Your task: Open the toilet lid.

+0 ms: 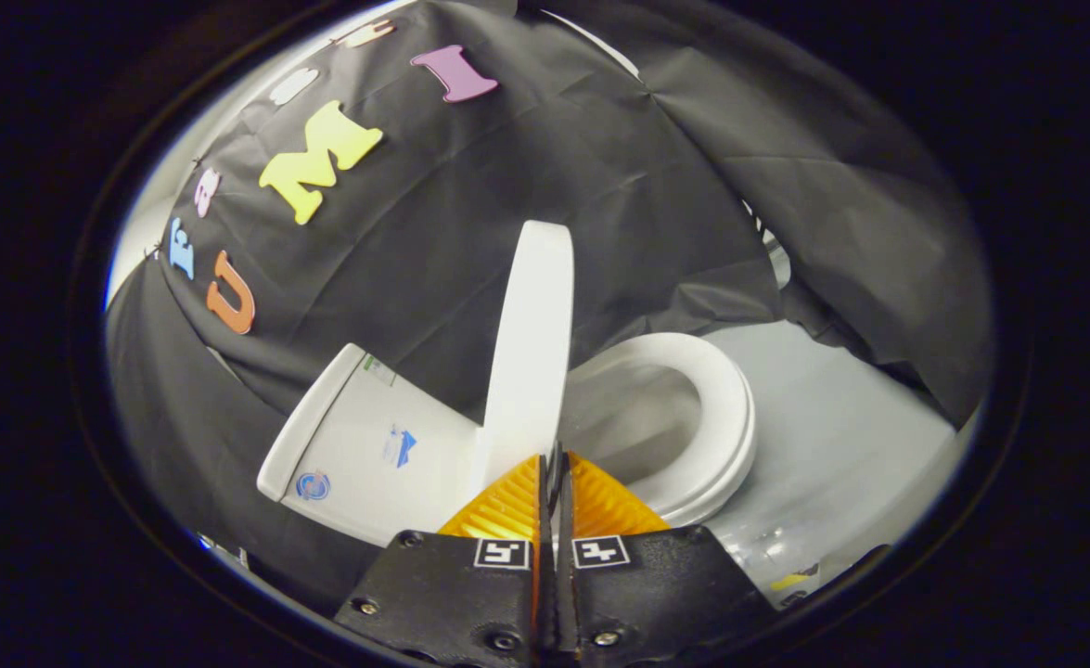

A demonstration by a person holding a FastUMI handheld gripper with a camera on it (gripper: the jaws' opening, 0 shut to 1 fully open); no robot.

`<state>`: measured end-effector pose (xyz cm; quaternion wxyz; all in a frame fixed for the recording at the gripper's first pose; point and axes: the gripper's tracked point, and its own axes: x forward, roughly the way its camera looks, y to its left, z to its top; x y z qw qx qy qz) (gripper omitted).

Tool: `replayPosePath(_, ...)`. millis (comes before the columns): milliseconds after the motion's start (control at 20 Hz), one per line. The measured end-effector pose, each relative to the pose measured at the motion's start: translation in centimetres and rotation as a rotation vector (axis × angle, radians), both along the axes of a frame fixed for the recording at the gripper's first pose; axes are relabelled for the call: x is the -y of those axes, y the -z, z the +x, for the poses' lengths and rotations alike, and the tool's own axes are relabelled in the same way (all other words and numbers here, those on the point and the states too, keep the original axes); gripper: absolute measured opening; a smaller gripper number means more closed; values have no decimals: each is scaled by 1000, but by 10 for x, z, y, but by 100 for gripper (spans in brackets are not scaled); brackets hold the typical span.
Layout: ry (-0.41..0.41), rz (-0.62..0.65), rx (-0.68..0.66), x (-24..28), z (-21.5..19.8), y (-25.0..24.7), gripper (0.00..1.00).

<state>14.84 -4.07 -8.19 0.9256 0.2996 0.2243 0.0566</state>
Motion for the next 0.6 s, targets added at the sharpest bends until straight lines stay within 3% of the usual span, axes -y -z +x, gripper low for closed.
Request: replayPosePath(600, -28, -107, 57, -33, -3, -30, 5)
